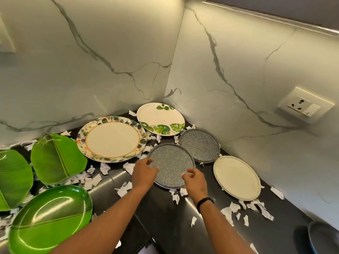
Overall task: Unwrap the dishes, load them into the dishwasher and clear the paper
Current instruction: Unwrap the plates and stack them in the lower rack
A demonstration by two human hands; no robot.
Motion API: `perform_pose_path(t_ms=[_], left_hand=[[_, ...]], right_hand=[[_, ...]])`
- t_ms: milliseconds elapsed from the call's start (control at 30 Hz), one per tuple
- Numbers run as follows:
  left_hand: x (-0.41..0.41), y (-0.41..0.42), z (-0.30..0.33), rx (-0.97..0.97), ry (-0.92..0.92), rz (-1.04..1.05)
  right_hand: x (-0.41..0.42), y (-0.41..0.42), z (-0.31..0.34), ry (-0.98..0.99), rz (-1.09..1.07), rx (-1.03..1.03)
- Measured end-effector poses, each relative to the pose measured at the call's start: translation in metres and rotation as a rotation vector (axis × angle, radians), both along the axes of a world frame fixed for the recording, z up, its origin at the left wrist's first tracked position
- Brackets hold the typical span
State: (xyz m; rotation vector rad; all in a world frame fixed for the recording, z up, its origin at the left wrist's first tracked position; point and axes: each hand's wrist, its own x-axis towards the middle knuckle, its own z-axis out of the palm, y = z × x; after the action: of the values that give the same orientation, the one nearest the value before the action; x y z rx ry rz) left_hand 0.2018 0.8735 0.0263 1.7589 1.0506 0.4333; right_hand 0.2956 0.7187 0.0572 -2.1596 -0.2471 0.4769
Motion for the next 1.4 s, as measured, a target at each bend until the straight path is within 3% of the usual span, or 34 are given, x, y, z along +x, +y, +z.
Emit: perform_pose_path(t_ms=[233,400,633,1133,1400], left_hand=[[0.025,0.036,-0.003,0.087,0.155,-0.052],[0.043,0.050,-0.008,0.119,0.227,-0.037],[0.051,0.055,-0.002,0.089,0.272,-0.018],[0.065,0.026,0.025,-0.014,-0.098,0.019],[0.083,-0.042,0.053,-0.145,-0.197,-0.132]], right_hand=[[0.023,0.011,-0.018,-0.164,0.172,-0.443],[0.027,0.014,-0.029,-0.201,0.184,-0.527],[0.036,0.016,-0.031,-0.135,0.035,-0.366],[0.043,-0.022,0.005,-0.199,-0.330,0.003],[0.032,-0.103,0.040,-0.298,-0.604,0.119]])
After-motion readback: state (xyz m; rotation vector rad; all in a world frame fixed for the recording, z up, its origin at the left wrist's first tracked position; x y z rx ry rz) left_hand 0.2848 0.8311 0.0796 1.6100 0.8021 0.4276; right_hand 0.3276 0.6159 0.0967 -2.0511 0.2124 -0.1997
